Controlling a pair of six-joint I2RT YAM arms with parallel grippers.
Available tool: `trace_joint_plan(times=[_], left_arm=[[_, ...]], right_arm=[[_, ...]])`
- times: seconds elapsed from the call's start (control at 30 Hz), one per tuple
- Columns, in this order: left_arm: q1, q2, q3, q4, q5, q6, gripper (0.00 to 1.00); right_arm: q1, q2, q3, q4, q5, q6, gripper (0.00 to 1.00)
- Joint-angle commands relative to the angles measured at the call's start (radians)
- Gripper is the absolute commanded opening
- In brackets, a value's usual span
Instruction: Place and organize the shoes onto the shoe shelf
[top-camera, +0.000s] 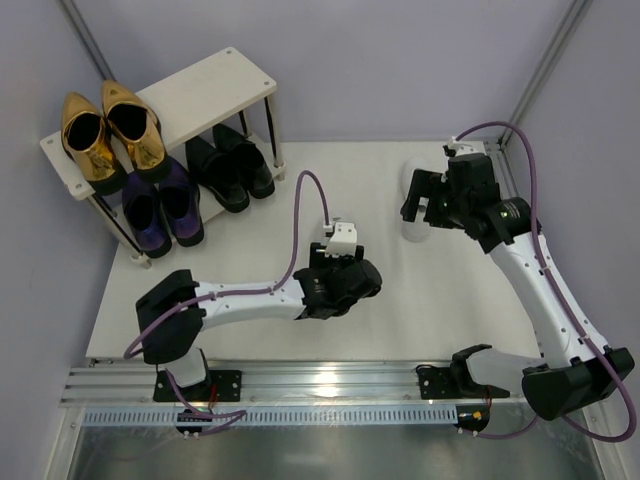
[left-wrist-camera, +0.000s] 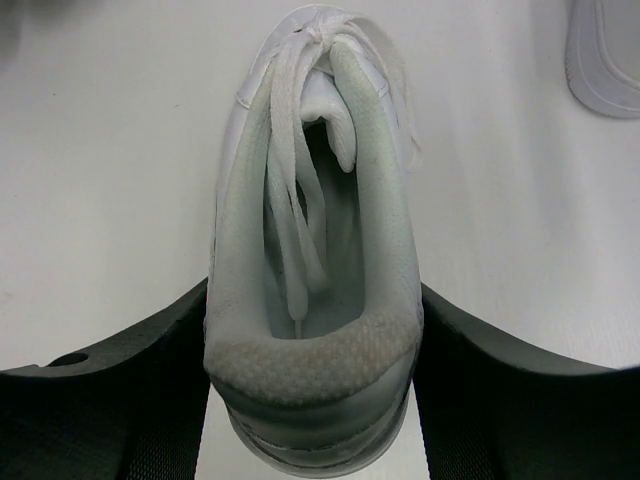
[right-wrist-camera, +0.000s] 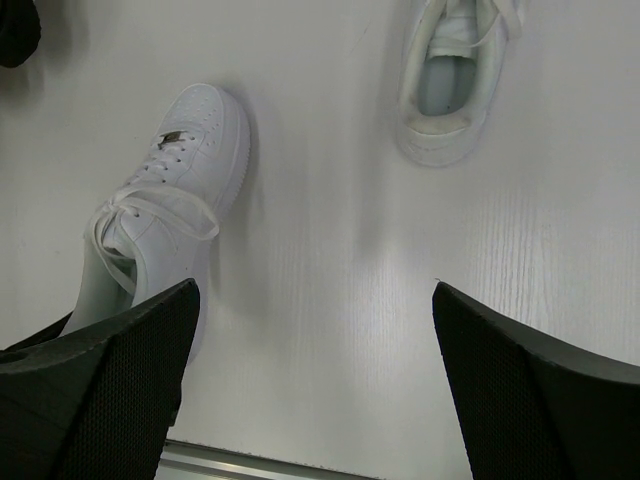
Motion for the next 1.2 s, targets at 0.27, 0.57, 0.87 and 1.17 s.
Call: trace_joint_plan(times=[0.27,0.57,0.87,1.17], left_arm=[[0.020,0.147,-0.076,-0.056,0.129,-0.228,0.07],[0.020,0.118,-0.011,-0.150,0.089,-0.314,0.97],[0.073,0.065,0.008,-0.090,0.109,-0.241,1.00],[0.103,0.093,0.008,-0.036,0.203,-0.228,0.96]], right_arm=[[-0.025,-0.035,-0.024,0.000,-0.040,-0.025,0.98],[-0.031,-0.024,-0.048,0.012,-0.058,-0.022,0.98],[-0.031,-0.016,-0.039,0.009,-0.057,-0.030,0.98],[-0.029,-0.013,-0.036,0.007,-0.057,-0.032,0.98]])
